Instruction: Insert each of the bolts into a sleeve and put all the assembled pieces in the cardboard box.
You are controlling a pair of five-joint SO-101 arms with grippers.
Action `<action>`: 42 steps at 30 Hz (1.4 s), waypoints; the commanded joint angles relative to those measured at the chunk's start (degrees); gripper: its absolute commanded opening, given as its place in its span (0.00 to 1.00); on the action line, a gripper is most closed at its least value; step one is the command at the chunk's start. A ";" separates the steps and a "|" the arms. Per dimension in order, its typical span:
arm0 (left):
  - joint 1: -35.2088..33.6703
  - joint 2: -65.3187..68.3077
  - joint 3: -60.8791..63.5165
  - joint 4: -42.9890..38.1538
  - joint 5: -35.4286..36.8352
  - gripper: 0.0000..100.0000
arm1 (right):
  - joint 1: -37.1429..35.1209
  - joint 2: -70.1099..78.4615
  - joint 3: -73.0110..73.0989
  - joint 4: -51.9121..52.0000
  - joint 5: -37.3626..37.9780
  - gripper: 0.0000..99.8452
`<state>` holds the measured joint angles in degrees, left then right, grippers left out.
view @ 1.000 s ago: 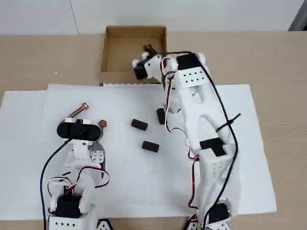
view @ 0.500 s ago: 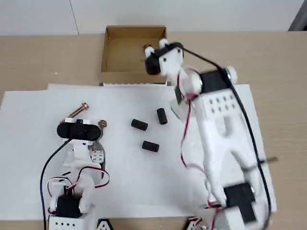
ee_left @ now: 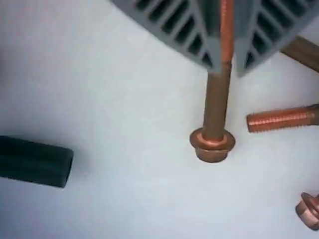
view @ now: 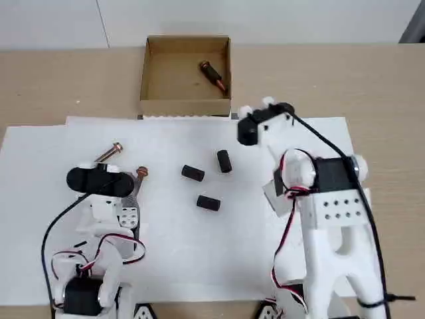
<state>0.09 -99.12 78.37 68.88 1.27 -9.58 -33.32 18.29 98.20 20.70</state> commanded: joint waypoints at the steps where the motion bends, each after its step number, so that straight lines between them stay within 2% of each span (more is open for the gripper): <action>1: -0.26 6.51 -8.04 0.09 0.09 0.01 | 1.01 -2.95 2.11 -1.45 -2.02 0.00; 9: -0.18 28.75 -28.44 1.05 0.18 0.01 | 1.01 -8.04 6.33 -2.15 -2.46 0.00; 15: -0.18 41.67 -38.73 2.29 -0.09 0.01 | 1.10 -10.77 9.58 -2.24 -2.20 0.00; 20: -0.35 50.11 -42.33 3.43 -0.09 0.01 | 6.46 -11.82 10.73 -3.56 -2.02 0.00; 23: -3.87 55.30 -43.91 3.08 -0.35 0.01 | 10.07 -11.74 10.90 -4.26 -1.49 0.00; 29: -10.11 68.75 -50.42 3.52 -10.81 0.01 | 13.67 -11.82 13.27 -5.32 1.67 0.00; 42: -10.73 96.53 -71.69 15.03 -32.26 0.01 | 14.29 -11.65 13.98 -7.69 1.58 0.00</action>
<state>-10.37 -7.16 12.79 81.27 -27.38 4.48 -43.87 32.62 91.43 21.76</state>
